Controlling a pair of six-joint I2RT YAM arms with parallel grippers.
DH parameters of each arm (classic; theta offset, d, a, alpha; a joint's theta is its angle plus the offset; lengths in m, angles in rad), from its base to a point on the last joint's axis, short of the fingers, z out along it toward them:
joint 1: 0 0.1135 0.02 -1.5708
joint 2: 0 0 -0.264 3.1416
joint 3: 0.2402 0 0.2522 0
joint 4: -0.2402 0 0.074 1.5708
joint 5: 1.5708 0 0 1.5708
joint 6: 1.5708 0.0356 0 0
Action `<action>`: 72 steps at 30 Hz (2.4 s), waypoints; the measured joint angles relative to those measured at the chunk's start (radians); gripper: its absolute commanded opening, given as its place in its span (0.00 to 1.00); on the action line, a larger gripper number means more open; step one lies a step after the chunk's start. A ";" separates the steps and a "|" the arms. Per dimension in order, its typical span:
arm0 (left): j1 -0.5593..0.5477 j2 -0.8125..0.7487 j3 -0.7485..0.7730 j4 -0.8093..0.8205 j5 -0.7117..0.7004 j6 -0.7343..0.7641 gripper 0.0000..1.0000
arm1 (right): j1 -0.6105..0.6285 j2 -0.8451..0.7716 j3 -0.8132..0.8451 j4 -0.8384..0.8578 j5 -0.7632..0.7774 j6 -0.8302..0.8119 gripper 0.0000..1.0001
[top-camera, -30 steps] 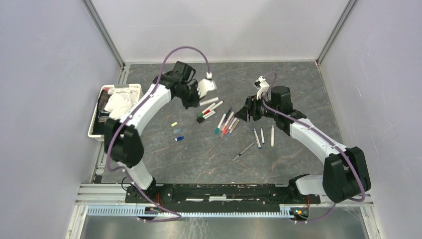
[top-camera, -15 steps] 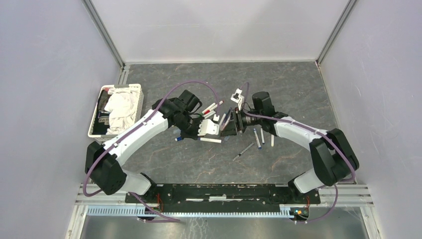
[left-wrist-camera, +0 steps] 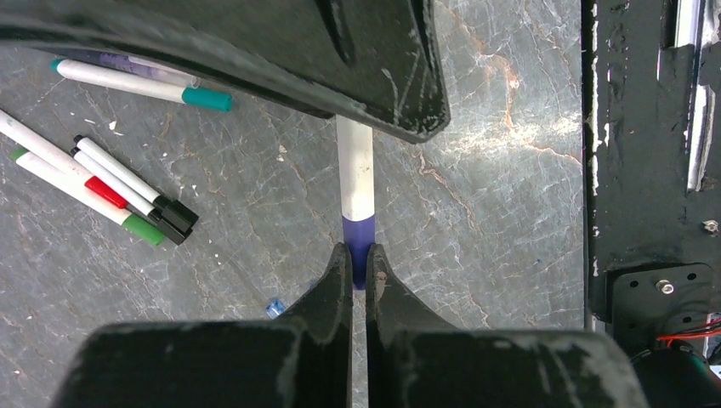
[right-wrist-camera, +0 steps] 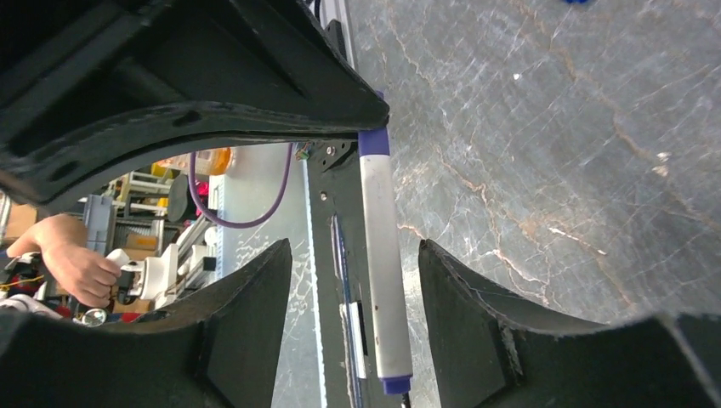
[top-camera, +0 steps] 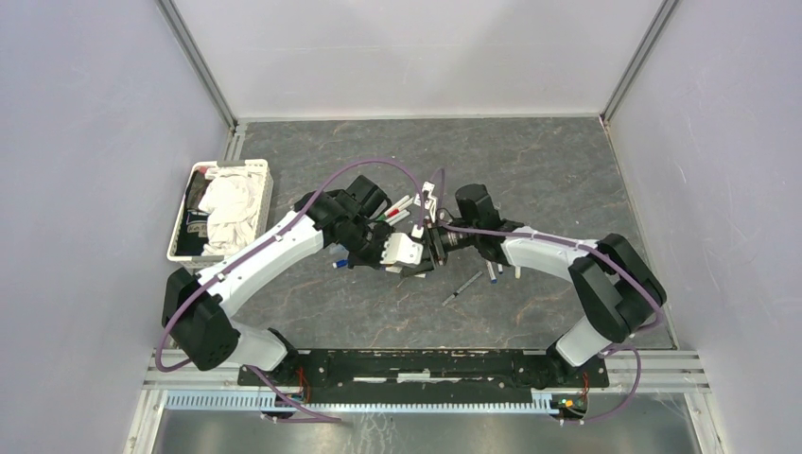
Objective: Open the pen caps
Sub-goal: Open the pen cap from the pen.
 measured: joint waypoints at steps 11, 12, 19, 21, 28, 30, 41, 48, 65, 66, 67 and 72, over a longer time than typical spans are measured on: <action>-0.006 0.000 0.000 -0.001 -0.005 0.012 0.06 | 0.049 0.087 0.003 0.022 -0.008 0.043 0.00; -0.006 0.000 0.000 0.000 -0.008 0.016 0.11 | 0.049 0.088 0.003 0.025 -0.005 0.048 0.00; -0.010 -0.005 -0.004 0.006 -0.026 0.030 0.54 | 0.049 0.087 0.003 0.047 -0.001 0.066 0.00; -0.011 -0.008 -0.012 0.009 -0.027 0.031 0.54 | 0.049 0.082 0.002 0.050 0.002 0.068 0.00; -0.011 -0.009 -0.019 0.011 -0.026 0.031 0.42 | 0.049 0.057 0.001 0.063 0.003 0.080 0.00; -0.011 -0.009 -0.019 0.015 -0.026 0.031 0.33 | 0.049 0.057 0.001 0.073 0.003 0.090 0.00; -0.011 -0.009 -0.030 0.048 -0.029 0.051 0.02 | 0.050 0.057 -0.005 0.084 0.002 0.111 0.33; -0.011 -0.009 -0.030 0.036 -0.031 0.069 0.02 | 0.063 0.082 0.020 0.102 -0.002 0.124 0.33; -0.005 0.007 -0.052 0.061 -0.082 0.115 0.02 | 0.068 0.116 0.087 -0.027 0.049 -0.008 0.00; 0.009 0.011 -0.056 0.079 -0.068 0.131 0.02 | 0.065 0.104 0.081 -0.037 0.074 -0.030 0.00; 0.023 0.017 -0.056 0.093 -0.053 0.144 0.02 | 0.060 0.088 0.074 -0.041 0.101 -0.048 0.00; 0.091 0.040 -0.051 0.177 0.065 0.235 0.02 | 0.030 0.010 0.037 -0.058 0.199 -0.128 0.00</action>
